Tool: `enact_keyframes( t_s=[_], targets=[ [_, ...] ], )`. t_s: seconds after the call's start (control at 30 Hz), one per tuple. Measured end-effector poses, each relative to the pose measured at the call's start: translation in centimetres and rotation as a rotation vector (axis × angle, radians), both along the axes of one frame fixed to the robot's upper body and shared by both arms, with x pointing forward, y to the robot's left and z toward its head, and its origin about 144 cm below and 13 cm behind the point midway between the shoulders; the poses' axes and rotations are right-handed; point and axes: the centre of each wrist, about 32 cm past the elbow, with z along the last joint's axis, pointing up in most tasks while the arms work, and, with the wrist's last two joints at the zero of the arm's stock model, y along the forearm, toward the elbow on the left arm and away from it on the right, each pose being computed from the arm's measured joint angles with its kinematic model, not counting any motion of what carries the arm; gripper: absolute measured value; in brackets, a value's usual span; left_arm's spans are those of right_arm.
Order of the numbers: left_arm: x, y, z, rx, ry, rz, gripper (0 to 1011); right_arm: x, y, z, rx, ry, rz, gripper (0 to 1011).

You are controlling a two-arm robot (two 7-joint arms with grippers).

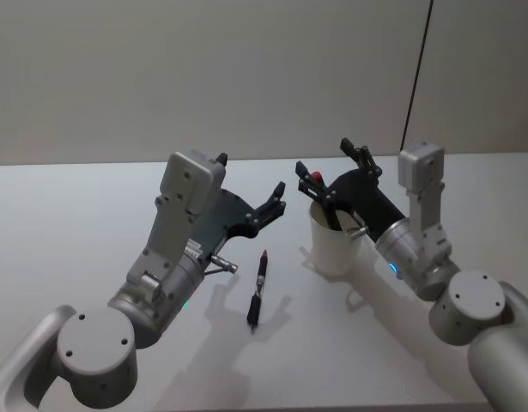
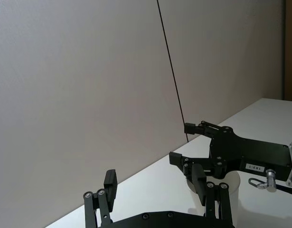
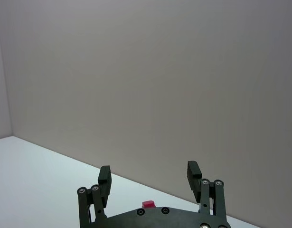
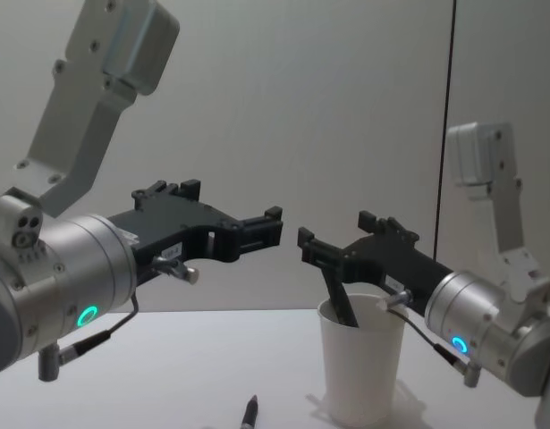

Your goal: Place the pen into the pen holder.

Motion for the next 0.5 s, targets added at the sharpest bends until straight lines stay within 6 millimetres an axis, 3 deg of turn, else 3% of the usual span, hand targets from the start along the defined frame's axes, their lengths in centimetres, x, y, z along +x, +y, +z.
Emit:
enact_keyframes(
  t_s=[0.07,0.5],
  targets=[
    [0.0,0.0,0.0,0.0,0.0,0.0,1004,-0.2,0.0,0.2,0.008,-0.001,-0.003,1000],
    [0.0,0.0,0.0,0.0,0.0,0.0,1004,-1.8,-0.8,2.1,0.076,0.013,-0.071,1001]
  ],
)
